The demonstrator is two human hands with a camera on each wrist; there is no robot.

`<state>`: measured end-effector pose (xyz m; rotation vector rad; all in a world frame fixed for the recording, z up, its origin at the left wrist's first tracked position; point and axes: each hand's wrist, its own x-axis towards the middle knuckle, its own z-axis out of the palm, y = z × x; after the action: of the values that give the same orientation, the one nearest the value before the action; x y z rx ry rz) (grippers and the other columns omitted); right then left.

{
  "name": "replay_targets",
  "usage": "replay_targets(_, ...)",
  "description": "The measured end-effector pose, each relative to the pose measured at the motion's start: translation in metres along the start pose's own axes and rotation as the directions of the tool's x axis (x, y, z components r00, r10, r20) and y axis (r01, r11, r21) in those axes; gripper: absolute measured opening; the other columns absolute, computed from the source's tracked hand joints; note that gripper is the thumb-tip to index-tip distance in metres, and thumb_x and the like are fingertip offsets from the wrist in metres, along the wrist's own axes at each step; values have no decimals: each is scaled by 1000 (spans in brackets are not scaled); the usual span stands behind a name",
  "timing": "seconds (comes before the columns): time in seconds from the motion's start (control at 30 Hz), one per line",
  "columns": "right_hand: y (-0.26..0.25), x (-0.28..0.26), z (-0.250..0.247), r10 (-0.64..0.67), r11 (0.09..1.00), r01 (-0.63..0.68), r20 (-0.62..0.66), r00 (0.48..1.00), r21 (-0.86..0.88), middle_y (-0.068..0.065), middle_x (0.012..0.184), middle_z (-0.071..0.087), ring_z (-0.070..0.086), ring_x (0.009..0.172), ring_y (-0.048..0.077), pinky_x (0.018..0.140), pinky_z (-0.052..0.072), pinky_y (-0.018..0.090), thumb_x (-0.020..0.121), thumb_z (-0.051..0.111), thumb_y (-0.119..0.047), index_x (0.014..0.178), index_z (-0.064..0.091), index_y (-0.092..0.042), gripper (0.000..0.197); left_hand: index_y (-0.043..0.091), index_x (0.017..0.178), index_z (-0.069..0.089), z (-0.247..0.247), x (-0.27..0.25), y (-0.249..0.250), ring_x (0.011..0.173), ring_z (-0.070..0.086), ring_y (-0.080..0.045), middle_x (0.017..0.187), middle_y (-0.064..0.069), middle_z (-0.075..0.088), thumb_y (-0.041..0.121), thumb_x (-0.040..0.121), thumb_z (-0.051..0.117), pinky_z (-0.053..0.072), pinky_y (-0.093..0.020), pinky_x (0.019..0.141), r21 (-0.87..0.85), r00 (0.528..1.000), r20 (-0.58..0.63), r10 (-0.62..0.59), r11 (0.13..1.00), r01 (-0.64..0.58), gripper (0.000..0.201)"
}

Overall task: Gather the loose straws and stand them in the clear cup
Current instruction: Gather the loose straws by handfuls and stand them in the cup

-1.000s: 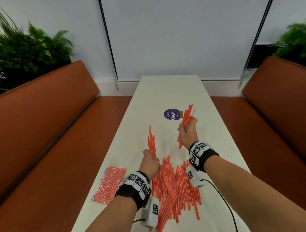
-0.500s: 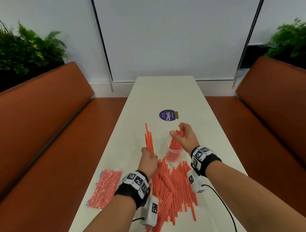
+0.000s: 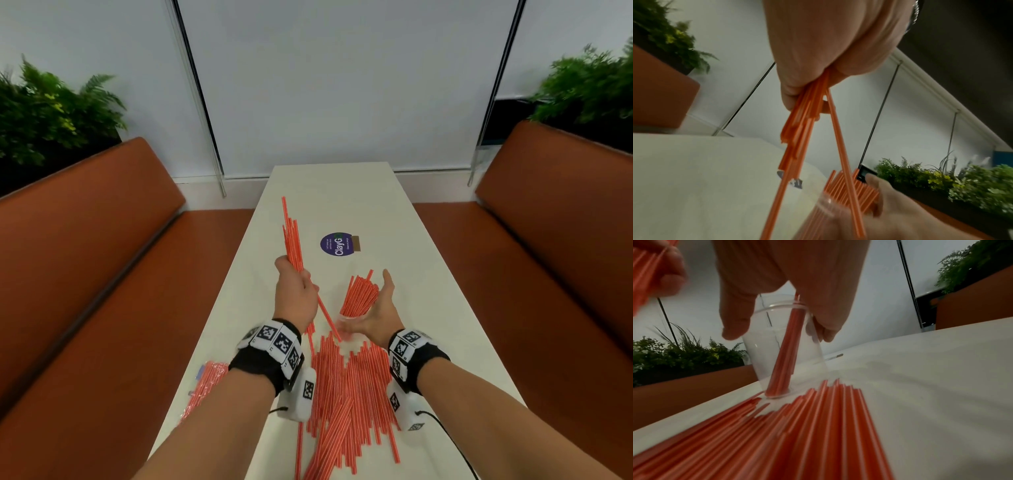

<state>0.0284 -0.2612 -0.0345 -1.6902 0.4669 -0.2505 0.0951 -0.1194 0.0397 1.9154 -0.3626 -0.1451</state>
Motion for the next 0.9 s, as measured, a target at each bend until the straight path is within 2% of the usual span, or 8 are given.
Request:
replay_targets(0.07, -2, 0, -1, 26, 995, -26, 2, 1000, -93, 22, 155, 17, 14, 146, 31, 116, 24, 48, 56, 90, -9, 146, -22, -23, 145, 6, 136, 26, 1, 8, 11, 89, 60, -20, 118, -19, 56, 3, 100, 31, 49, -31, 76, -9, 996, -34, 79, 997, -80, 37)
replay_targets(0.17, -2, -4, -5, 45, 987, -38, 38, 998, -158, 17, 156, 20, 16, 146, 29, 117, 20, 44, 55, 91, -19, 146, -20, -21, 144, 5, 134, 28, 9, 18, 22, 86, 58, -19, 107, -10, 52, -1, 98, 31, 47, -28, 74, -1, 980, -51, 190, 982, -191, 37)
replay_targets(0.27, -2, -7, -5, 32, 976, -20, 50, 998, -216, 14, 151, 33, 32, 140, 28, 113, 27, 40, 55, 91, -24, 147, -16, -20, 141, 5, 132, 32, 26, 21, 24, 87, 60, -27, 98, -10, 53, -2, 97, 34, 49, -26, 74, 64, 967, -18, 254, 965, -253, 35)
replay_targets(0.43, 2, -8, -5, 19, 975, -5, 60, 998, -223, 6, 137, 49, 49, 124, 20, 101, 38, 29, 52, 91, -20, 147, -8, -24, 137, 11, 132, 34, 55, 16, 19, 90, 61, -27, 107, -10, 58, -2, 96, 36, 48, -25, 75, 72, 958, 65, 281, 956, -285, 38)
replay_targets(0.6, 3, -11, -10, -21, 966, 30, 38, 999, -258, 1, 119, 55, 57, 106, 18, 93, 50, 33, 51, 88, -23, 141, 15, -20, 116, 9, 134, 35, 62, 14, 36, 89, 50, -11, 103, -1, 51, -3, 97, 36, 43, -17, 72, 87, 931, 159, 327, 935, -343, 39)
replay_targets(0.7, 3, -10, -10, -39, 963, 51, 49, 998, -264, -1, 115, 57, 57, 105, 18, 93, 51, 36, 50, 87, -26, 137, 23, -19, 109, 8, 136, 34, 63, 16, 42, 87, 51, -10, 104, -1, 51, -5, 96, 37, 44, -18, 73, 99, 923, 191, 333, 929, -356, 42)
replay_targets(0.77, 3, -9, -10, -40, 958, 51, 44, 998, -282, -6, 108, 54, 56, 100, 14, 87, 50, 31, 51, 86, -21, 135, 26, -17, 103, 9, 133, 35, 65, 13, 43, 79, 54, -12, 98, -2, 52, -6, 95, 36, 45, -21, 71, 99, 917, 231, 326, 930, -355, 41)
replay_targets(0.9, 4, -5, -10, -69, 947, 80, 47, 997, -312, -20, 99, 43, 52, 100, 12, 87, 47, 27, 55, 86, -15, 133, 29, -13, 97, 10, 145, 26, 77, 1, 34, 118, 58, -22, 117, -8, 55, -7, 92, 41, 45, -25, 92, 95, 904, 350, 243, 951, -293, 57)
